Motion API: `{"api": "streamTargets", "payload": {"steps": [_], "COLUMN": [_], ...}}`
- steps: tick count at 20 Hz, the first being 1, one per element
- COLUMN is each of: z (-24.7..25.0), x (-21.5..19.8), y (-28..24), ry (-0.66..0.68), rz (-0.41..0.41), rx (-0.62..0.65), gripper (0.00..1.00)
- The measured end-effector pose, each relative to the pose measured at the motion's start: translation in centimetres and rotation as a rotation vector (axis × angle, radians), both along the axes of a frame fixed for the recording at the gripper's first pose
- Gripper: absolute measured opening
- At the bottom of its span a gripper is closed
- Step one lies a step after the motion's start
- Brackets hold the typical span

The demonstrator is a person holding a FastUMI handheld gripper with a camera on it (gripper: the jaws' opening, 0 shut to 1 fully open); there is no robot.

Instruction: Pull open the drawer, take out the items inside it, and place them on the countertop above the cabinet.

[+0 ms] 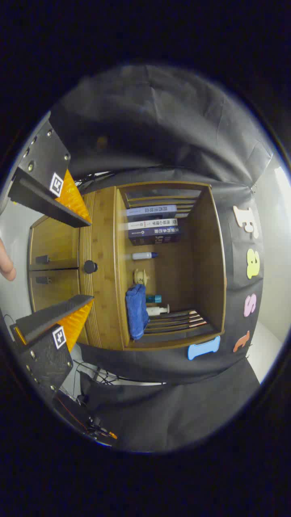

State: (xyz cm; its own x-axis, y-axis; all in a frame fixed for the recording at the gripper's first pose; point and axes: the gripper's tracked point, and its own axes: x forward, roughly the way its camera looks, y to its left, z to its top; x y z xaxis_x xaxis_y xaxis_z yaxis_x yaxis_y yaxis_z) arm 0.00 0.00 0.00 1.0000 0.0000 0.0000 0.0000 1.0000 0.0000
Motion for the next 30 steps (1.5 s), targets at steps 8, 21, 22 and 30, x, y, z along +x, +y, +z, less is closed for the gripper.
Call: {"api": "streamTargets", "payload": {"steps": [8,21,22,30], "z": [1.1,0.1,0.3,0.3], "x": [0.5,0.9,0.8,1.6], "y": [0.2,-0.4,-0.5,-0.1], "ry": [0.001,0.018,0.016,0.009], "rz": [0.006,-0.018,-0.026,-0.012], "rx": [0.016,0.036,0.037,0.011], "gripper": [1.0,1.0,1.0,1.0]}}
